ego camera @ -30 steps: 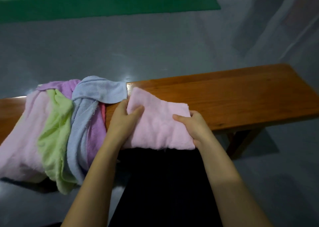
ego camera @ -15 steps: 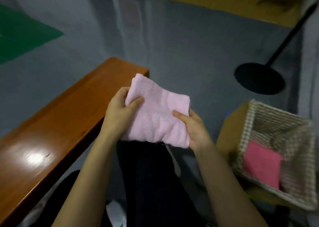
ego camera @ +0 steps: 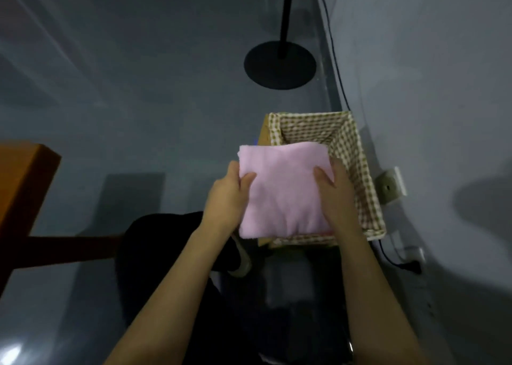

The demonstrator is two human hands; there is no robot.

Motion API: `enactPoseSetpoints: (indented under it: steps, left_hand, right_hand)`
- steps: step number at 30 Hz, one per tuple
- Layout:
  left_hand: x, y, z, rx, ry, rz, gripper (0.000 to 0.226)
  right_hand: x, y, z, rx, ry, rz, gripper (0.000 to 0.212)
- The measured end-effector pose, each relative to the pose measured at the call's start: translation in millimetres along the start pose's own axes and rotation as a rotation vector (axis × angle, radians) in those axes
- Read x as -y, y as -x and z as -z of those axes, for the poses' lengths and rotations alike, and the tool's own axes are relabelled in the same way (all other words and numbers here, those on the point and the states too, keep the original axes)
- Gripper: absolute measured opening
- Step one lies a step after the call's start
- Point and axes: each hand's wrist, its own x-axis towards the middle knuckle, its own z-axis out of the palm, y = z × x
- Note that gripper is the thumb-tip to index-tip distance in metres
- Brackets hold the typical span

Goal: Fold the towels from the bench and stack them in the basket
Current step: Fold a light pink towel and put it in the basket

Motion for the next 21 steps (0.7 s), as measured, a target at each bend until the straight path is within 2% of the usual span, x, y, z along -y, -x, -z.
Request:
enactPoseSetpoints:
  steps: [1,2,3,4,6,7,9,10,11,13,14,18,21]
  left_hand:
    - [-3.7,-8.2,-17.5,0.044,0.025,0.015,0.028]
    - [-6.2,-16.7,-34.7,0.080,0.047,0.028,0.032]
    - [-8.4,-24.2,-50.1,0.113,0.054,0.041,0.036]
    - [-8.5,-31.6,-64.1,0.140,0.048,0.049,0.039]
    - [-7.7,-44.0,-86.3,0.170,0.036,0.063,0.038]
    - [-6.1,-49.2,-94.7,0.178,0.037,0.070,0.033]
    - [-1.6,-60.1,-112.7,0.182,0.027,0.085,0.022]
    - [0.3,-61.5,-114.8,0.169,0.013,0.086,0.023]
    - [1.7,-63.7,-118.5,0.161,-0.007,0.083,0.025]
    - [3.8,-70.8,-131.2,0.158,-0.051,0.069,0.023]
    - [3.9,-73.2,-136.3,0.159,-0.073,0.067,0.020]
    - [6.0,-79.3,-150.5,0.145,-0.167,0.079,0.021]
    - [7.8,-81.7,-156.1,0.133,-0.252,0.073,0.027]
  right_hand:
    - [-14.2,-18.6,-7.4,-0.249,0.090,-0.071,0.027]
    - [-22.6,-27.3,-6.1,-0.310,0.089,-0.142,0.029]
    - [-27.6,-28.7,3.5,-0.148,0.104,-0.191,0.033]
    - [-34.4,-40.5,3.2,-0.027,0.084,-0.152,0.038]
    - [-73.1,-54.3,5.9,0.324,0.071,-0.018,0.044]
    - [-88.9,-64.2,1.9,0.323,0.080,-0.023,0.045]
    - [-96.1,-90.8,-14.8,-0.102,0.066,-0.220,0.048]
    - [-96.4,-96.2,-20.0,-0.210,0.071,-0.290,0.049]
    - [-97.6,-97.7,-22.8,-0.115,0.071,-0.247,0.049]
    - [-123.5,-100.4,-19.7,0.242,0.057,-0.093,0.048]
    - [-132.0,-103.4,-16.6,0.305,0.039,-0.081,0.048]
    - [-150.2,-110.6,-29.1,0.284,0.029,-0.022,0.047]
    - [-160.5,-109.7,-33.1,0.273,0.108,-0.012,0.048]
